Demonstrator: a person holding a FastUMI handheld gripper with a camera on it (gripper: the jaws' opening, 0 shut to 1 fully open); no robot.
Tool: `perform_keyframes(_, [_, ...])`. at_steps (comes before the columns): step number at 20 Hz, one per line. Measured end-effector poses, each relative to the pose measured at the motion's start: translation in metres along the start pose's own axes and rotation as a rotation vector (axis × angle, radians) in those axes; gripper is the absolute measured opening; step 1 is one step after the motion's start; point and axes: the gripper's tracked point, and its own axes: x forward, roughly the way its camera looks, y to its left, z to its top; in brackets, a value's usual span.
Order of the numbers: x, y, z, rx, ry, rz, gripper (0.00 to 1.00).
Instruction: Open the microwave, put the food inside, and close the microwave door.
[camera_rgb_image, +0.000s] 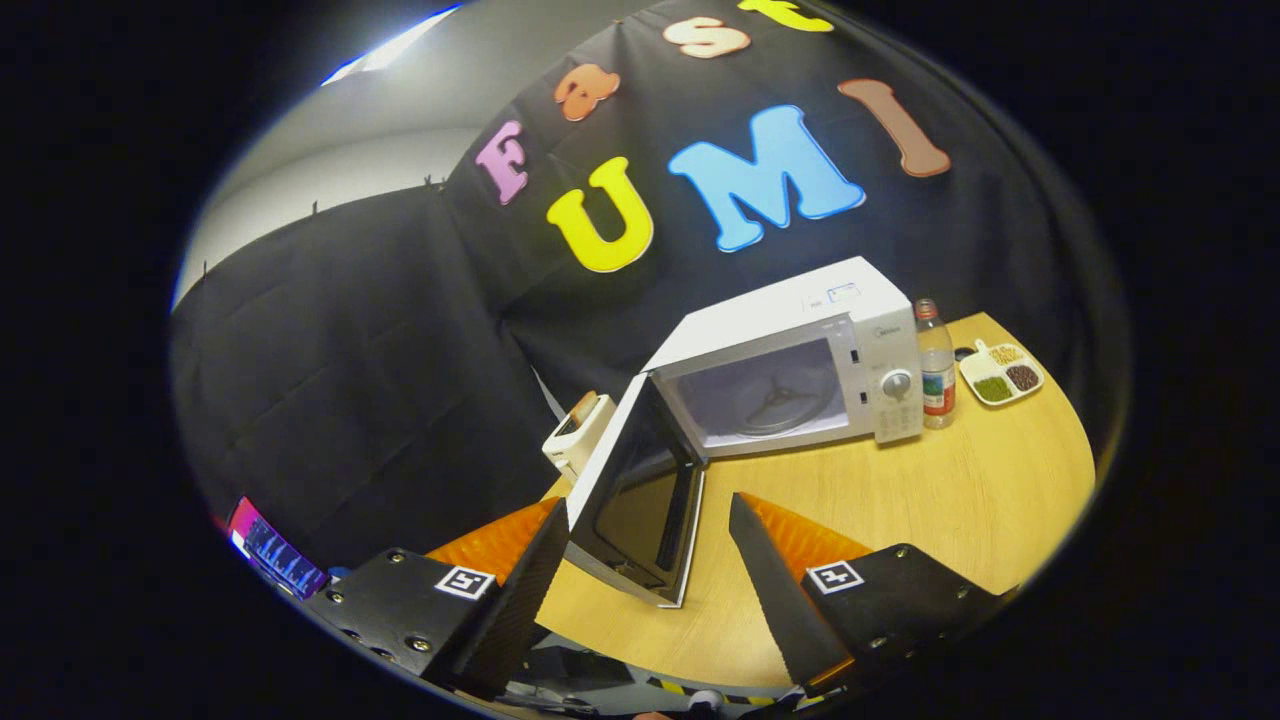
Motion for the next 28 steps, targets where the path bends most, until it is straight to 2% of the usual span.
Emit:
perform_keyframes(4, [-0.017, -0.053, 0.008, 0.092, 0.03, -0.041, 0.97])
perform_keyframes(8, [-0.031, -0.102, -0.005, 0.161, 0.1, -0.078, 0.98])
perform_keyframes(13, [-0.041, -0.15, -0.045, 0.301, 0.245, -0.071, 0.96])
perform_keyframes(16, [-0.046, -0.179, -0.076, 0.339, 0.332, -0.109, 0.96])
perform_keyframes(20, [-0.048, -0.197, -0.113, 0.401, 0.426, -0.119, 0.96])
perform_keyframes(26, [-0.05, -0.188, -0.144, 0.535, 0.519, -0.064, 0.95])
perform_keyframes(28, [-0.052, -0.186, -0.153, 0.545, 0.539, -0.071, 0.81])
